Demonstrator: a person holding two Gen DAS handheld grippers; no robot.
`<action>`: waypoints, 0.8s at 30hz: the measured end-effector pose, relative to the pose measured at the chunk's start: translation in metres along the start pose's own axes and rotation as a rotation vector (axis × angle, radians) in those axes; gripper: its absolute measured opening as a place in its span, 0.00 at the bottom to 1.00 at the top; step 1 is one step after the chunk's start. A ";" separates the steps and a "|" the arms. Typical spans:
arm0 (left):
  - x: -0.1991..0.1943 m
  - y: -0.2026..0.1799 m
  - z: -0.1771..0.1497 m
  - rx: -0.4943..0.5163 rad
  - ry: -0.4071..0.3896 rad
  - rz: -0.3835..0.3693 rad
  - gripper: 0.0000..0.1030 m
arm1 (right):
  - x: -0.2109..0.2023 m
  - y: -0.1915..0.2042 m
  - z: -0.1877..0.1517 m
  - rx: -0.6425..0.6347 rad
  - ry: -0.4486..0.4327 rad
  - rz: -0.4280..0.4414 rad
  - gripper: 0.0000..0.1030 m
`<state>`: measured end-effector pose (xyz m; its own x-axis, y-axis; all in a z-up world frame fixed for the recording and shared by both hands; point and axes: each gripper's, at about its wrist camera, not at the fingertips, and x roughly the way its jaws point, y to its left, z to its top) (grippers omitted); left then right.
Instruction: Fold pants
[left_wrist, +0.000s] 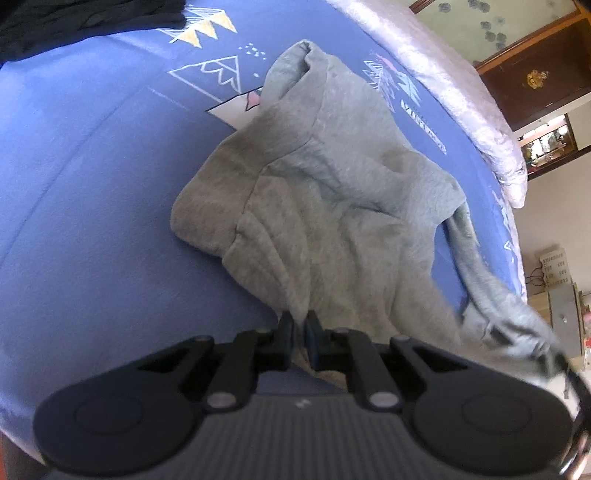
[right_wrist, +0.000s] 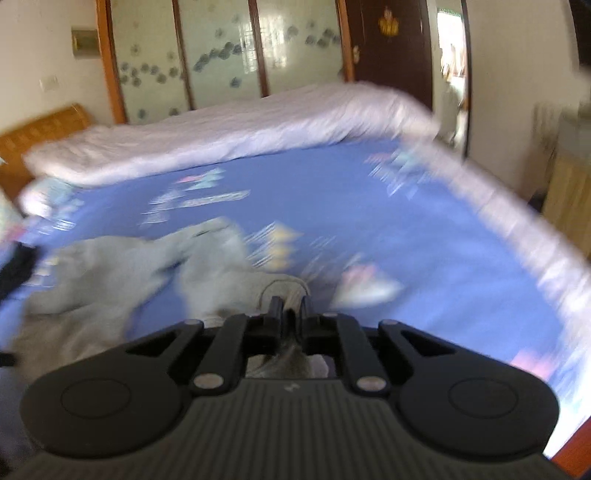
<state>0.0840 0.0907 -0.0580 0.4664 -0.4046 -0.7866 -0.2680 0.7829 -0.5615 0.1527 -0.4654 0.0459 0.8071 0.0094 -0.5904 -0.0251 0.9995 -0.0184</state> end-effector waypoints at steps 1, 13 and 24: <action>0.000 0.001 -0.001 0.001 0.001 0.005 0.07 | 0.012 -0.010 0.011 -0.021 0.001 -0.058 0.11; 0.016 0.003 0.003 -0.036 0.056 -0.007 0.29 | 0.056 -0.104 -0.001 0.474 0.024 -0.118 0.37; -0.025 0.009 -0.001 -0.072 -0.026 0.029 0.06 | 0.126 -0.029 -0.007 0.903 0.235 0.327 0.39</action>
<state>0.0693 0.1078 -0.0440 0.4791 -0.3691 -0.7964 -0.3411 0.7577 -0.5564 0.2515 -0.4929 -0.0336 0.7004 0.3807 -0.6037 0.3123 0.5971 0.7389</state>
